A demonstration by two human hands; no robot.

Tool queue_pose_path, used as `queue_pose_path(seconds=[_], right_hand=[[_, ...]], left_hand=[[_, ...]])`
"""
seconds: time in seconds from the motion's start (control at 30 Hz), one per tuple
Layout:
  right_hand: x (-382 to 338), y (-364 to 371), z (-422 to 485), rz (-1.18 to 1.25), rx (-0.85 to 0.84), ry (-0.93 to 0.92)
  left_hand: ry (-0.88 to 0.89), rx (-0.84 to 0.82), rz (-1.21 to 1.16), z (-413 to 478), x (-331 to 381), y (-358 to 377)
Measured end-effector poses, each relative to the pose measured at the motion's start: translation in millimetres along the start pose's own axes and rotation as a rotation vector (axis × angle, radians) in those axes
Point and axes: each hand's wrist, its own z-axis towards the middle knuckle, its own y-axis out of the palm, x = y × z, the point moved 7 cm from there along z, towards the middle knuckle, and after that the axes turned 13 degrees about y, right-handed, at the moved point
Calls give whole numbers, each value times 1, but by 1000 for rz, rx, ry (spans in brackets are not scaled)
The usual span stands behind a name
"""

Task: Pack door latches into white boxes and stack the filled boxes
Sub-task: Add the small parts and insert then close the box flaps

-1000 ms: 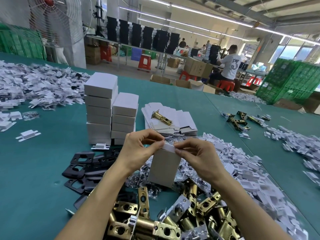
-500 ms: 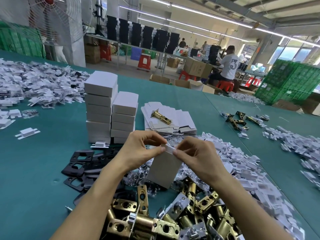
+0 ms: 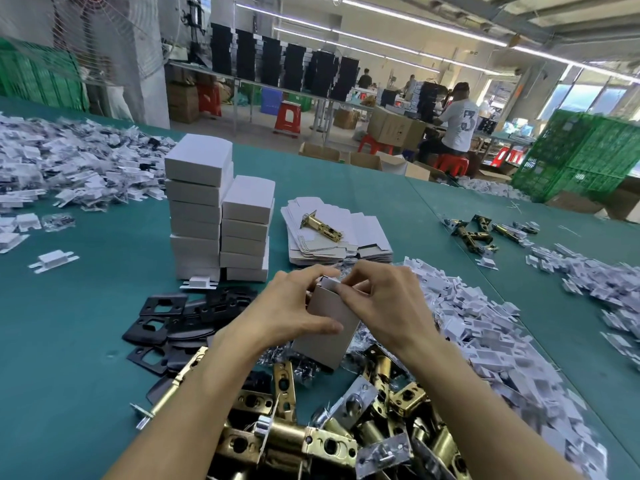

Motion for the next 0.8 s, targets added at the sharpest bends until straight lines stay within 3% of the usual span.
queue_pose_path(seconds=[0.23,0.37,0.6,0.8], right_hand=[[6,8,-4,144,-156,-87],[28,14,-13,227,-243,-66],[48,17,-22,502,-73,-15],[53,32,-27,653,-270,148]], left_hand=[[-2,-22,-37,-1,-7,6],[30,99,-147,1,-7,-2],[15,162,-278,1,-12,-8],[7,140,-223,2,-12,-5]])
